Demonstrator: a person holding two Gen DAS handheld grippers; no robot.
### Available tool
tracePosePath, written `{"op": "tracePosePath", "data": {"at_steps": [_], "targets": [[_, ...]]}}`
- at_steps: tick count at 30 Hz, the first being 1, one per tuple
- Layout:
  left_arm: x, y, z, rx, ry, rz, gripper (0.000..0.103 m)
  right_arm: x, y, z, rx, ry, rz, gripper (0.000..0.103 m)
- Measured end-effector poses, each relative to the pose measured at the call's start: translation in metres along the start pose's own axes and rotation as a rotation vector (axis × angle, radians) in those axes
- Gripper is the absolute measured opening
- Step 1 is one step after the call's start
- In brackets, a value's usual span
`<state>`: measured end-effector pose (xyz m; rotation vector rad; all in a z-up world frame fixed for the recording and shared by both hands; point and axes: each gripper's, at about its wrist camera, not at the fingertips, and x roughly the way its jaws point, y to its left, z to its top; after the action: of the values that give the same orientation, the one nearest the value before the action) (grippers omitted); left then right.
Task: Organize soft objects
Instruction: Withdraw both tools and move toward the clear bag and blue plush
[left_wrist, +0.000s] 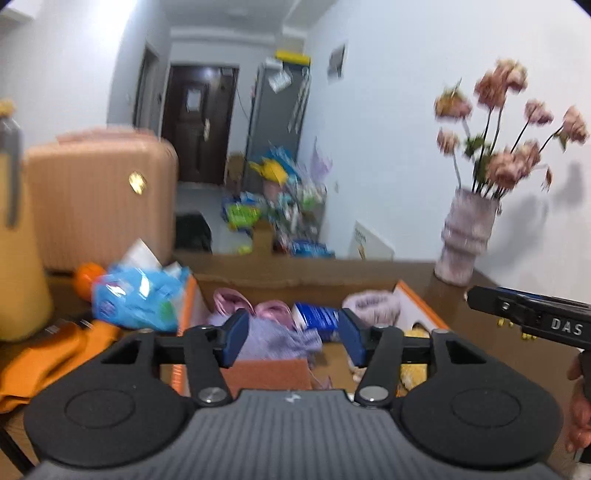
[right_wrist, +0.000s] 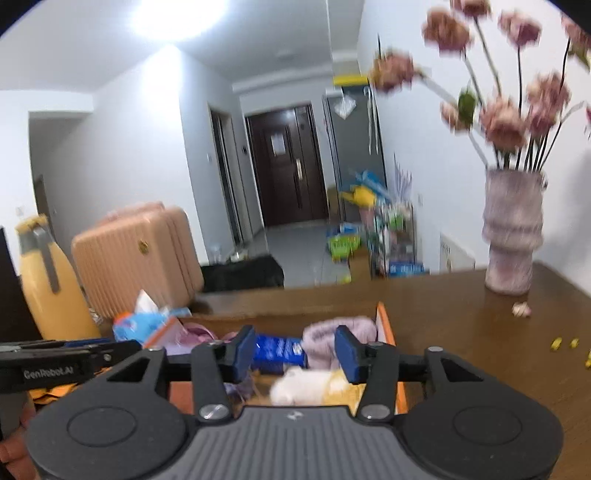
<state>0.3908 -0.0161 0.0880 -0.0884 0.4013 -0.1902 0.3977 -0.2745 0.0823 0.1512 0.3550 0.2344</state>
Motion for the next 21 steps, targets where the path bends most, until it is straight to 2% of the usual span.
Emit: {"op": "tracePosePath", "data": {"at_steps": [4,10,13,16,21], "targets": [[-0.057,-0.003,-0.005,0.040,-0.099,0.036,0.072,-0.044,0.016,-0.001,-0.041,-0.072,0.021,0.062],[-0.122,-0.013,-0.020,0.084,-0.194,0.063,0.080,-0.099,0.034,-0.004,-0.094,-0.168,0.043,0.072],[-0.144,-0.019,-0.035,0.071,-0.203,0.074,0.082,-0.125,0.037,-0.018,-0.118,-0.207,0.040,0.073],[-0.165,-0.024,-0.057,0.069,-0.195,0.094,0.084,-0.153,0.037,-0.047,-0.131,-0.223,0.054,0.076],[-0.192,-0.036,-0.098,0.069,-0.163,0.116,0.086,-0.199,0.032,-0.106,-0.184,-0.194,0.032,0.076]]}}
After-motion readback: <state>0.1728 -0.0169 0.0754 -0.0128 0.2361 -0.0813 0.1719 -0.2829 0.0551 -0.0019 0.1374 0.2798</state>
